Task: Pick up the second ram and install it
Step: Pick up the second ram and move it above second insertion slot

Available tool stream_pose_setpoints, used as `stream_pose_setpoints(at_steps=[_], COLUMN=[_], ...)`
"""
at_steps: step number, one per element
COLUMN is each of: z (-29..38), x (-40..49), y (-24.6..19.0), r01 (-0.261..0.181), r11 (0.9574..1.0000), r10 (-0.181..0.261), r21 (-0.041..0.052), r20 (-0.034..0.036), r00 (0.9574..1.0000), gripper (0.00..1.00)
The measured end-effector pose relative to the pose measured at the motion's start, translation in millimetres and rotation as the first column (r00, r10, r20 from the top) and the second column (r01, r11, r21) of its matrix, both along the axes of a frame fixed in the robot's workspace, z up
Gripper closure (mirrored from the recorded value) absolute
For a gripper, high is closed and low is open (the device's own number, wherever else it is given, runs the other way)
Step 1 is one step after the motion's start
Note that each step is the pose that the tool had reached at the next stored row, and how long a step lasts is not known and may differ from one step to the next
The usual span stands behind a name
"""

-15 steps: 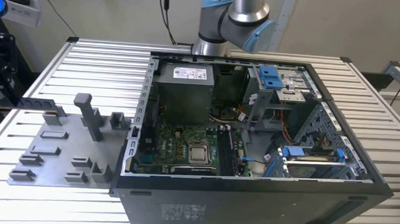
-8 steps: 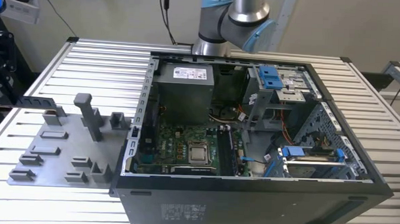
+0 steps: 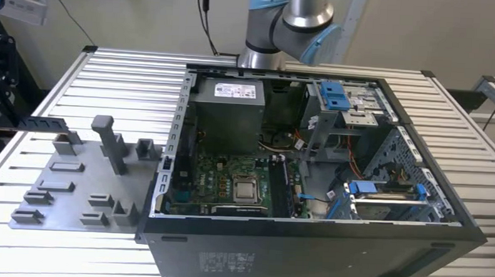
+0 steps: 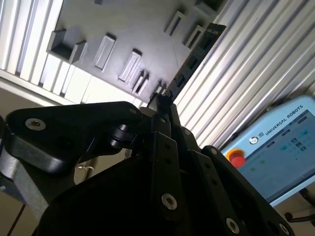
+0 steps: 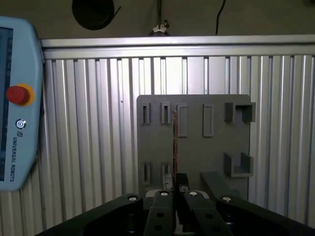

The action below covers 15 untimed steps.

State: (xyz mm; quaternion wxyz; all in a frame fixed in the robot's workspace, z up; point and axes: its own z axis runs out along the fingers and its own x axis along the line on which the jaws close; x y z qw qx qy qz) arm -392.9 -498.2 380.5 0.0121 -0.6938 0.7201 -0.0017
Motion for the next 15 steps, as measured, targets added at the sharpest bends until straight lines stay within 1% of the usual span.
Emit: stream_pose_setpoints(at_steps=[15], z=[17.0], x=[0.0], y=[0.0], r01=[0.0], r11=[1.0], r10=[0.0], r21=[0.0], r20=[0.0001], r00=[1.0], gripper=[0.86])
